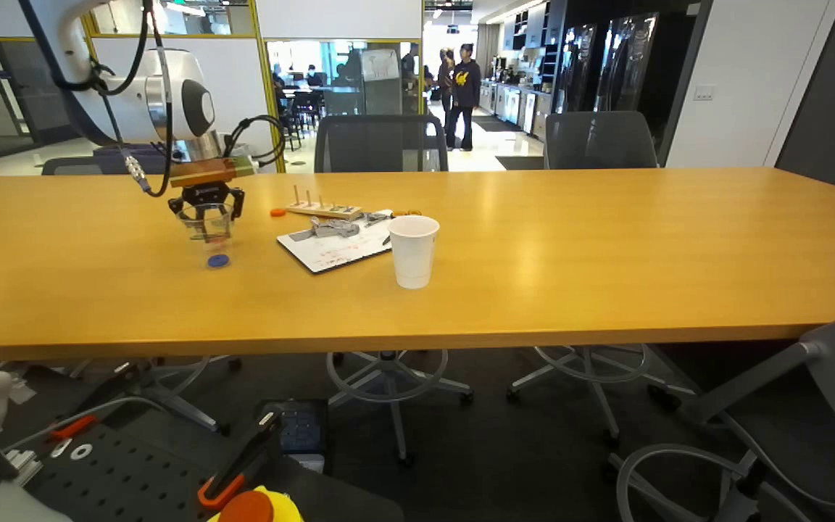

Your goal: Put the blue ring in the blue cup and orange ring in the white cup

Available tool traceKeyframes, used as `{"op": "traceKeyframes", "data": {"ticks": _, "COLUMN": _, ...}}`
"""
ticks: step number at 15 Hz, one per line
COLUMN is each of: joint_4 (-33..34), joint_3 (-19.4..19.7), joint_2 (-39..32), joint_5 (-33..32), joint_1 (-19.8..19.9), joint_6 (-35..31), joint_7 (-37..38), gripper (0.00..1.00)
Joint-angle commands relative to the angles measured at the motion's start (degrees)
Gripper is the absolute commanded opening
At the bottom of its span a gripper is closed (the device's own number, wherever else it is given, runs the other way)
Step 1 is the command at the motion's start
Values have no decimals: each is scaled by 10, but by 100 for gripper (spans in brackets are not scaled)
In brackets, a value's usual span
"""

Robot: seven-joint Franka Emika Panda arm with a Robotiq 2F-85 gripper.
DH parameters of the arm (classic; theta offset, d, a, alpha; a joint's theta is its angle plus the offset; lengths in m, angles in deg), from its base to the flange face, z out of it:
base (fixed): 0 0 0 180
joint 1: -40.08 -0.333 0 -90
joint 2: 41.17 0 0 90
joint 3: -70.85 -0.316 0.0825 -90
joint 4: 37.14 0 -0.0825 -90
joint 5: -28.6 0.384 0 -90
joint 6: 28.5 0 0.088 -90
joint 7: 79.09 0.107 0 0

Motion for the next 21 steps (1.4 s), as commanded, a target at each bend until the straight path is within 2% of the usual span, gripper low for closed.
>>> {"op": "traceKeyframes", "data": {"ticks": 1, "joint_4": 32, "joint_3": 13, "joint_2": 26, "joint_5": 25, "joint_1": 15, "joint_6": 10, "joint_7": 5, "gripper": 22}}
{"op": "traceKeyframes", "data": {"ticks": 4, "joint_4": 53, "joint_3": 44, "joint_2": 41, "joint_5": 23, "joint_1": 27, "joint_6": 11, "joint_7": 24, "gripper": 22}}
{"op": "traceKeyframes", "data": {"ticks": 12, "joint_4": 49, "joint_3": 191, "joint_2": 96, "joint_5": -54, "joint_1": 31, "joint_6": 41, "joint_7": 190, "gripper": 22}}
{"op": "traceKeyframes", "data": {"ticks": 16, "joint_4": 44, "joint_3": 220, "joint_2": 118, "joint_5": -76, "joint_1": 44, "joint_6": 88, "joint_7": 243, "gripper": 22}}
{"op": "traceKeyframes", "data": {"ticks": 21, "joint_4": 27, "joint_3": 229, "joint_2": 140, "joint_5": -86, "joint_1": 67, "joint_6": 130, "joint_7": 277, "gripper": 22}}
